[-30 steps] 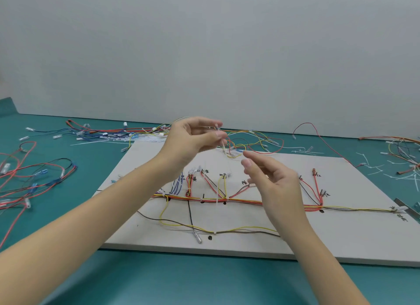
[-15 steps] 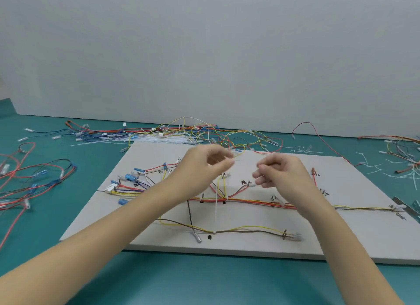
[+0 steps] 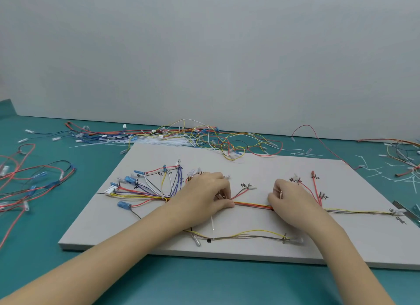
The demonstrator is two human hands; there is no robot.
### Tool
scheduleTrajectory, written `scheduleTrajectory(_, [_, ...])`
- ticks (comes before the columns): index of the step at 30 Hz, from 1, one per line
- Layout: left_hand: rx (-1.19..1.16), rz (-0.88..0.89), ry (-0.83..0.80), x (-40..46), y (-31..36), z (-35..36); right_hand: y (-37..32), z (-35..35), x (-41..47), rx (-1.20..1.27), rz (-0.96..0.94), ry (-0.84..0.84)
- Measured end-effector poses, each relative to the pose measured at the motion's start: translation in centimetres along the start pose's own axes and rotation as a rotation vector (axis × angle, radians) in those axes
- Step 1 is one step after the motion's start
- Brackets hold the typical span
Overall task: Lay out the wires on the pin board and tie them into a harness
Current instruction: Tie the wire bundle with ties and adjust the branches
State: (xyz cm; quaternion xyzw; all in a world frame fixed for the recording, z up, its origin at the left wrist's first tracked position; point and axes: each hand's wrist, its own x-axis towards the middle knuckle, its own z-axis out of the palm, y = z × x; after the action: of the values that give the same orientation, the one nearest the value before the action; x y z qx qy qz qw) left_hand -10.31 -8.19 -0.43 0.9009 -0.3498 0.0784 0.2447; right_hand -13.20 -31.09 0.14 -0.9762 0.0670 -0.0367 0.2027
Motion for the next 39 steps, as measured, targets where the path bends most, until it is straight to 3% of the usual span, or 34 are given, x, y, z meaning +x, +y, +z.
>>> scheduleTrajectory(7, [0.098,0.047,-0.028,0.3,0.2,0.0,-0.6,0.4,-0.6,-0.107,-0.072,0.017])
scheduleTrajectory(17, [0.153,0.054,-0.084,0.6,0.4,-0.3,-0.3,0.4,-0.5,0.042,-0.033,0.08])
scheduleTrajectory(29, [0.216,0.088,-0.08,0.4,0.4,-0.3,0.7,-0.2,-0.2,0.091,-0.127,-0.03])
scheduleTrajectory(39, [0.155,0.01,-0.071,-4.2,-3.4,-3.8,-3.8,2.2,-1.6,0.157,-0.357,-0.126])
